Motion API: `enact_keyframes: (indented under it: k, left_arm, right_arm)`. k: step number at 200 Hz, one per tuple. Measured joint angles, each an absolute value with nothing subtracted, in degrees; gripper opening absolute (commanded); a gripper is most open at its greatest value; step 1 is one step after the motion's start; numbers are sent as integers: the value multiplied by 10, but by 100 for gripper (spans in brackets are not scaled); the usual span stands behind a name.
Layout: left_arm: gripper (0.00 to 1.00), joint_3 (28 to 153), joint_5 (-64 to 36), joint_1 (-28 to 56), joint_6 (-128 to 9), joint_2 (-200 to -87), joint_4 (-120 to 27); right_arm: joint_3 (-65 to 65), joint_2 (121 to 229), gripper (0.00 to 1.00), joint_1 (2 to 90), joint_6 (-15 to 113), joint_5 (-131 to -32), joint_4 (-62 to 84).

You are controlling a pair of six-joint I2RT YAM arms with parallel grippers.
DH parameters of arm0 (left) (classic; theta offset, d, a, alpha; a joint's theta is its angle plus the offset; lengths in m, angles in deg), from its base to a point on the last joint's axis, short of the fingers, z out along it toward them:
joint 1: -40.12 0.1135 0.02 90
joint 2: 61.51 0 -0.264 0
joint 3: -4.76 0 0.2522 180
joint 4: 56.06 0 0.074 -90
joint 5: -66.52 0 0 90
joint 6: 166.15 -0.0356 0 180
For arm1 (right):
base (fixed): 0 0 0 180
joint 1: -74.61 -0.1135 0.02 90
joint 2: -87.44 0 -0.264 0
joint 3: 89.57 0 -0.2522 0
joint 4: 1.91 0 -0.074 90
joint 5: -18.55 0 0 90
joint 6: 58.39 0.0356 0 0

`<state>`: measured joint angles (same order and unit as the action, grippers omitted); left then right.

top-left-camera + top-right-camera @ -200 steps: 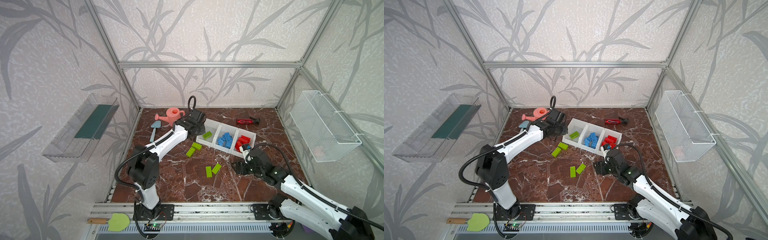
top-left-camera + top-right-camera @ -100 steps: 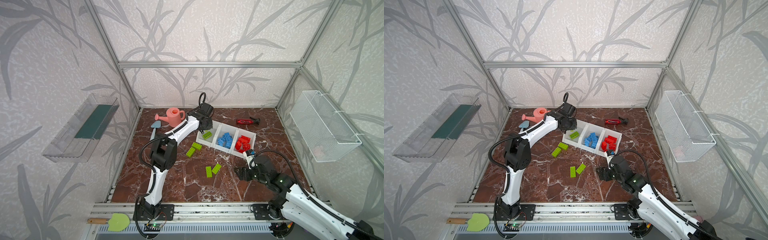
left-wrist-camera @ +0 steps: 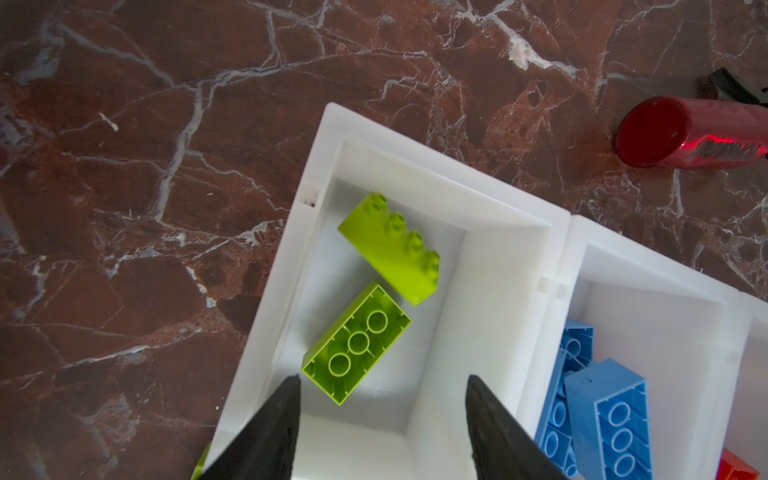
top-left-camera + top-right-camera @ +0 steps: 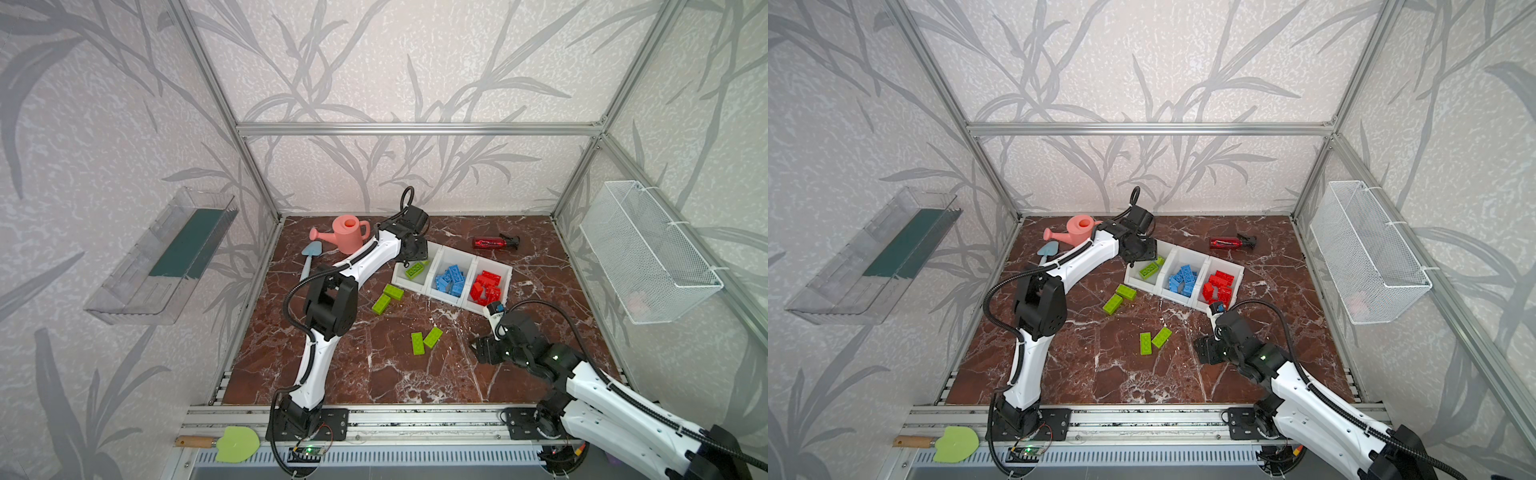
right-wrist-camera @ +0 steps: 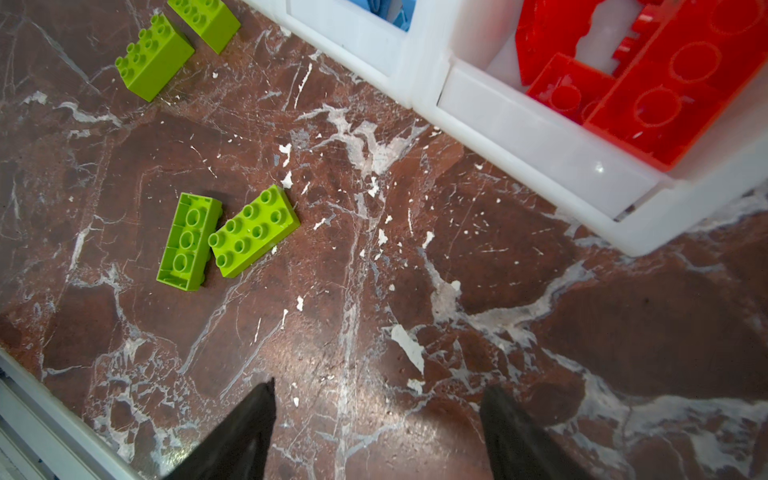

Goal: Sort the legos into containers by color
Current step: 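Carry the green brick into the farthest compartment with the left gripper and release, then grasp a flat green brick with the right gripper while the left lowers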

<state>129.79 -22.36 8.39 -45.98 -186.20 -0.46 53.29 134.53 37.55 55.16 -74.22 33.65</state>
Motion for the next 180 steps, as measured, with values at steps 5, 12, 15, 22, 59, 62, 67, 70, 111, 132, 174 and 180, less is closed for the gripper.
enact_keyframes:
  k: [5, 12, 15, 22, 59, 62, 67, 70, 111, 132, 174, 180]
  left_arm:
    - [65, 1287, -226, 82, -460, -1851, -5]
    - [65, 1274, -231, 78, -460, -1834, -5]
    - [65, 1267, -234, 76, -460, -1827, -7]
    - [65, 1250, -238, 71, -460, -1806, -10]
    - [65, 1129, -254, 22, -449, -1665, -48]
    - [65, 1119, -255, 18, -448, -1654, -52]
    - [65, 1103, -258, 12, -446, -1636, -56]
    - [65, 1094, -259, 7, -444, -1627, -59]
    - [65, 953, -285, -17, -424, -1504, -86]
    - [65, 877, -299, -18, -411, -1439, -89]
    - [65, 780, -327, -18, -395, -1322, -82]
    - [65, 770, -330, -18, -393, -1308, -81]
  right_arm:
    - [529, 1352, 82, 370, 552, -738, 336]
    - [524, 1362, 84, 362, 551, -735, 335]
    - [522, 1366, 85, 358, 550, -734, 335]
    - [517, 1377, 88, 348, 546, -731, 333]
    - [482, 1452, 97, 292, 508, -722, 321]
    - [477, 1461, 97, 287, 503, -721, 320]
    - [470, 1474, 98, 282, 497, -721, 318]
    - [466, 1480, 98, 279, 492, -721, 316]
    - [416, 1576, 100, 266, 438, -731, 288]
    - [401, 1617, 99, 265, 417, -736, 277]
    - [370, 1686, 98, 260, 384, -745, 271]
    - [365, 1694, 97, 259, 381, -745, 269]
